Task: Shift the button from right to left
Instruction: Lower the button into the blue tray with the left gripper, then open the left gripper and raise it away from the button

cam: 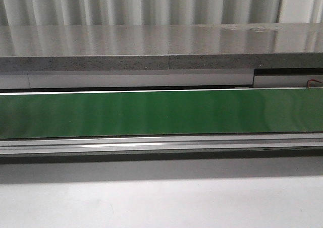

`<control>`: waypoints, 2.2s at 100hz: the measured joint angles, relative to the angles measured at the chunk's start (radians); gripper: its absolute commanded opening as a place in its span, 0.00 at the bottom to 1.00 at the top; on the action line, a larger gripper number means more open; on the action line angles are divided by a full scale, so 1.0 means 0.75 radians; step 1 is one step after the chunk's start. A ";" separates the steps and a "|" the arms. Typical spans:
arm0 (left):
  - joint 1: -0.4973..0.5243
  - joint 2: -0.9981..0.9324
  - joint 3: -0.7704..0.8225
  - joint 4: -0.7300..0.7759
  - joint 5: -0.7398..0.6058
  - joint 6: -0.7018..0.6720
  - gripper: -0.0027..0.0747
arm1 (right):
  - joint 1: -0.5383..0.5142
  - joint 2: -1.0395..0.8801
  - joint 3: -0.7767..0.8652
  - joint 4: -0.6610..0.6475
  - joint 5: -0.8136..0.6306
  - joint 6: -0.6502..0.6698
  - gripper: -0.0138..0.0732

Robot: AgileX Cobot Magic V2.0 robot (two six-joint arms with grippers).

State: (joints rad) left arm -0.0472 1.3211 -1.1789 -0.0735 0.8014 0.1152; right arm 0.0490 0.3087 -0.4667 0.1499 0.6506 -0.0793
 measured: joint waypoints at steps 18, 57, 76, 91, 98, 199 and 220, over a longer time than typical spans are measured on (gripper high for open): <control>-0.063 -0.127 0.137 -0.020 -0.105 -0.006 0.01 | 0.000 0.000 0.000 0.000 0.000 0.000 0.08; -0.072 -0.567 0.463 -0.038 -0.298 -0.009 0.01 | 0.000 0.000 0.000 0.000 0.000 0.000 0.08; -0.072 -0.812 0.639 -0.038 -0.401 -0.009 0.01 | 0.000 0.000 0.000 0.000 0.000 0.000 0.08; -0.072 -1.003 0.761 -0.038 -0.468 -0.009 0.01 | 0.000 0.000 0.000 0.000 0.000 0.000 0.08; -0.072 -1.069 0.812 -0.038 -0.488 -0.009 0.01 | 0.000 0.000 0.000 0.000 0.000 0.000 0.08; -0.027 -1.643 1.318 0.163 -0.717 -0.188 0.01 | 0.000 0.000 0.000 0.000 0.000 0.000 0.08; -0.001 -1.763 1.495 0.177 -0.803 -0.194 0.01 | 0.000 0.000 0.000 0.000 0.000 0.000 0.08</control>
State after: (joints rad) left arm -0.0481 -0.0014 -0.0576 0.0594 0.1993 -0.0304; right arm 0.0490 0.3087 -0.4667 0.1499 0.6506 -0.0793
